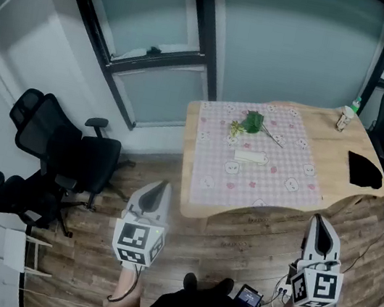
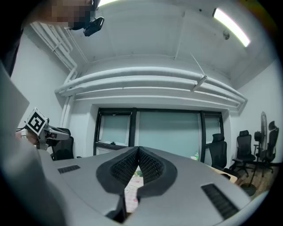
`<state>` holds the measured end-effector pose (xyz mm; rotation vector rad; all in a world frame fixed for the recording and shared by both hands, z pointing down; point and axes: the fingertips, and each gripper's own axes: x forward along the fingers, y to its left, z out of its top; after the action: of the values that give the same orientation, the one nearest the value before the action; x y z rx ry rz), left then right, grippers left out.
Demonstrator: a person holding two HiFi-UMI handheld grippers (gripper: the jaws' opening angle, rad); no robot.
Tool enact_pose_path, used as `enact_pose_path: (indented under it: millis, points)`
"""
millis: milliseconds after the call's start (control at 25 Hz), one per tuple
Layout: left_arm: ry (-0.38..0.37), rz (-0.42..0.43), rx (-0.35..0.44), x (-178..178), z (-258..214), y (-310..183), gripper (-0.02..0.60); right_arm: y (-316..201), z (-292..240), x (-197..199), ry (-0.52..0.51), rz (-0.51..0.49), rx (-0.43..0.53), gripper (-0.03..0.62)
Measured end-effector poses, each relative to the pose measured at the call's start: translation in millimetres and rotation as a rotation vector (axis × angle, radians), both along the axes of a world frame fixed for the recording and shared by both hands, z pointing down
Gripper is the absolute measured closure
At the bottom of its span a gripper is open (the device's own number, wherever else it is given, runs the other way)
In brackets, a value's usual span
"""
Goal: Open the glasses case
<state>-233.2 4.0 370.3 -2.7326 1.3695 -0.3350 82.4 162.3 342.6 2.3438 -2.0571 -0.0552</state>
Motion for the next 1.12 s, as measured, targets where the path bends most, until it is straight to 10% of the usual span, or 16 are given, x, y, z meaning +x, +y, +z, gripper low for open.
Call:
enact_pose_path:
  millis: [1120]
  points:
    - [-0.079,-0.034,0.009,67,2,23,0.583,21,25,73,-0.026,-0.021,0.010,0.576]
